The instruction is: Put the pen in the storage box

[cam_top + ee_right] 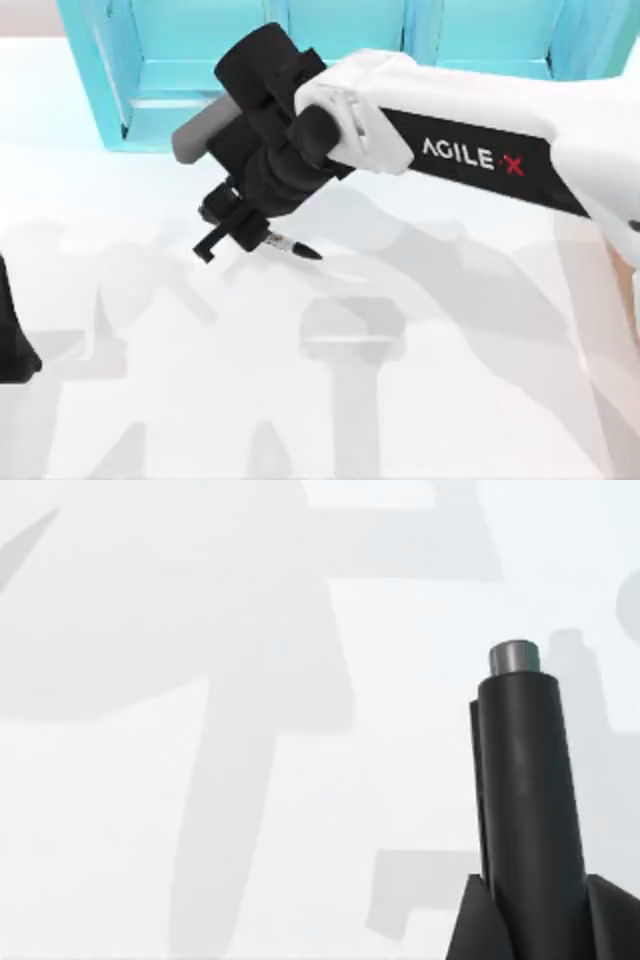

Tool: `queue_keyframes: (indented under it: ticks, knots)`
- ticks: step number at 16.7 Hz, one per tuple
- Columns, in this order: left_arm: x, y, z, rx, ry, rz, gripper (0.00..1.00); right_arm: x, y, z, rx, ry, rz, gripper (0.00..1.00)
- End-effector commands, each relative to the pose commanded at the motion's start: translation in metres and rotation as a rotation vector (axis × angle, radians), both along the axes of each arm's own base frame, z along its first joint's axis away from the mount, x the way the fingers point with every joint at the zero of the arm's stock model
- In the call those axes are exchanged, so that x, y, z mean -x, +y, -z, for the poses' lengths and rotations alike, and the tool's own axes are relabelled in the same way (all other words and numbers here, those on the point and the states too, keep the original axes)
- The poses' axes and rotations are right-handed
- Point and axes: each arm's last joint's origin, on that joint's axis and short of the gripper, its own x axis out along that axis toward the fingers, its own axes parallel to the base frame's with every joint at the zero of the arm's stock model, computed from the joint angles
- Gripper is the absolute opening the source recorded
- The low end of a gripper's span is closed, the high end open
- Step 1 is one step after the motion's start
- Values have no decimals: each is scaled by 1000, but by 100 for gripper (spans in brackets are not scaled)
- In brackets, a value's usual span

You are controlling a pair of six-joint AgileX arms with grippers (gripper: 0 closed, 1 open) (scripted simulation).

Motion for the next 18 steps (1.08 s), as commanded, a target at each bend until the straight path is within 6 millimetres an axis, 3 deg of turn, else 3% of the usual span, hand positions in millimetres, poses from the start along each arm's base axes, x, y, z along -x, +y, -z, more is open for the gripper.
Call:
queue_keyframes:
  ticks: [4, 7, 10, 13, 16, 18]
  knots:
    - [0, 0, 0, 0, 0, 0, 100, -44, -97, -19, 167, 131, 606, 0]
    - [0, 0, 0, 0, 0, 0, 100, -61, -177, -43, 255, 165, 1098, 0]
    - [0, 0, 0, 0, 0, 0, 100, -64, -252, -60, 341, 151, 1564, 0]
    - [0, 0, 0, 0, 0, 0, 100, -58, -317, -60, 459, 97, 1953, 0]
    - [0, 0, 0, 0, 0, 0, 100, -50, -367, -48, 615, 27, 2211, 0]
    - [0, 0, 0, 0, 0, 0, 100, -44, -389, -37, 712, -15, 2304, 0]
